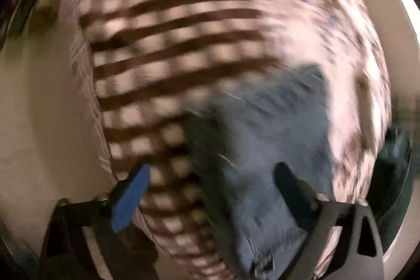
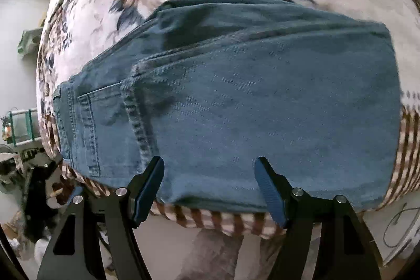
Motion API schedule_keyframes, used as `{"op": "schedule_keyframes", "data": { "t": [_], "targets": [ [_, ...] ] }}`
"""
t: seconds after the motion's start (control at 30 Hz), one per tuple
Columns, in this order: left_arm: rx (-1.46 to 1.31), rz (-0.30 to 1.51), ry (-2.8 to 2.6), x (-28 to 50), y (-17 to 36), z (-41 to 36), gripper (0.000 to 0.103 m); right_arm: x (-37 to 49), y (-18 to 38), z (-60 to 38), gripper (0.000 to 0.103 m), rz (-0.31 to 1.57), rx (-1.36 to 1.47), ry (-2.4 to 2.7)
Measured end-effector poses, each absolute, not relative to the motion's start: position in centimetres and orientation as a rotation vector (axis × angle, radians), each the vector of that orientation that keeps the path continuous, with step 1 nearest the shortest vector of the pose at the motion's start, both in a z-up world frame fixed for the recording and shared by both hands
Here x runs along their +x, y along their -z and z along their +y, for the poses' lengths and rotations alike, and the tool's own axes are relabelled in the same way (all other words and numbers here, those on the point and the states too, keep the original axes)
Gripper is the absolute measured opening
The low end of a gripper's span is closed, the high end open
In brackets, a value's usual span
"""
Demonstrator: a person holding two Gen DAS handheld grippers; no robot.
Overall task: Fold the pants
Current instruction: 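Grasp the jeans' waistband corner with the left gripper and lift it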
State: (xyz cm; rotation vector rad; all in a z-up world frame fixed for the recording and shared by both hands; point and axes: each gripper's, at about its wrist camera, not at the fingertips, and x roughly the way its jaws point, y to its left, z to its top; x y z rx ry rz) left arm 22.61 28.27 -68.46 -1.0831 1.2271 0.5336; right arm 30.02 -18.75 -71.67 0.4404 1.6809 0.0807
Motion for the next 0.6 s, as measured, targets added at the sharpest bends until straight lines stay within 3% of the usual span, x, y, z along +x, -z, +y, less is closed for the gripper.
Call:
{"op": "schedule_keyframes", "data": {
  "t": [0.07, 0.1, 0.2, 0.3, 0.43, 0.5, 0.6],
  "targets": [
    [-1.129, 1.204, -0.515, 23.1, 70.2, 28.7, 0.065, 30.7, 72.0, -17.9, 0.074, 1.686, 0.414, -0.090],
    [-1.124, 1.192, -0.500, 23.4, 70.3, 29.0, 0.055, 31.1, 72.2, -17.3, 0.074, 1.690, 0.390, -0.087],
    [-1.012, 1.168, -0.472, 24.6, 68.9, 27.8, 0.040, 31.9, 73.4, -15.3, 0.074, 1.705, 0.372, -0.077],
    [-0.990, 1.098, -0.437, 23.9, 67.9, 26.8, 0.033, 31.8, 74.4, -15.1, 0.074, 1.723, 0.379, -0.057],
    [-1.070, 1.007, -0.371, 23.2, 69.0, 27.3, 0.036, 31.6, 74.9, -15.4, 0.074, 1.746, 0.364, -0.022],
    [-1.156, 0.999, -0.355, 23.1, 70.6, 28.3, 0.049, 31.5, 75.0, -15.6, 0.074, 1.754, 0.357, -0.014],
    [-1.253, 0.993, -0.343, 24.2, 73.3, 29.0, 0.060, 31.3, 75.0, -16.3, 0.074, 1.757, 0.353, -0.013]
  ]
}}
